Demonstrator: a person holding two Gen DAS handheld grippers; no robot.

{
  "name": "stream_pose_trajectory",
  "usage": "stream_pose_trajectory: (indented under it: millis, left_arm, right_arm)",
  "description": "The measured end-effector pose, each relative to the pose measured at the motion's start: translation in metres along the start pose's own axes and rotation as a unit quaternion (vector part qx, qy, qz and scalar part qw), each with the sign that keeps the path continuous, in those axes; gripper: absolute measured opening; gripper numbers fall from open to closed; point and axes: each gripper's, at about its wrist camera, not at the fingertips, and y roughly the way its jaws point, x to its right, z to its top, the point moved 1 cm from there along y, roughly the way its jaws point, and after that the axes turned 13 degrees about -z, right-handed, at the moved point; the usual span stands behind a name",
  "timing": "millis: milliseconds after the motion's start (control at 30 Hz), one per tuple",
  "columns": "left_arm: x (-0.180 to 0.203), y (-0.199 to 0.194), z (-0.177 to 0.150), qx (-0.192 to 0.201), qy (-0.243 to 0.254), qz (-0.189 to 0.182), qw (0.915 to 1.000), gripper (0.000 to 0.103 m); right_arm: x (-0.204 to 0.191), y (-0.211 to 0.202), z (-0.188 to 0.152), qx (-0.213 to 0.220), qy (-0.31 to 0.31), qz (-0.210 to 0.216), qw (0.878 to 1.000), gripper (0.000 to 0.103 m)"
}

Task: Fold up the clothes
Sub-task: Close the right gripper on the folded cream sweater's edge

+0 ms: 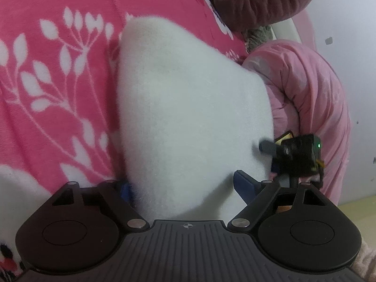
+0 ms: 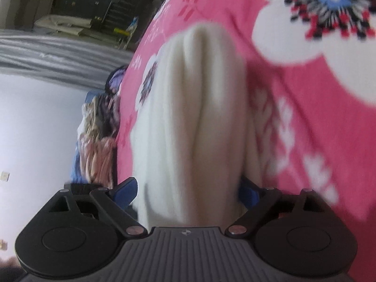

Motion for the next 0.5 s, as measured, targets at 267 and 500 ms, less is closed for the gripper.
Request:
stream_pose_trajectory:
  millis: [267, 500]
  left_arm:
    - [0.000, -0.001, -0.001, -0.001, 0.013, 0.005, 0.9999, 0.084]
    - [-0.001, -0.002, -0.003, -0.004, 0.023, 0.005, 0.9997, 0.083]
  right_arm:
    - [-0.016, 0.013, 0.019, 0.023, -0.033, -0.016, 0.999, 0.093]
    - [-0.020, 0.023, 0.025, 0.046, -0.028, -0.026, 0.998, 0.086]
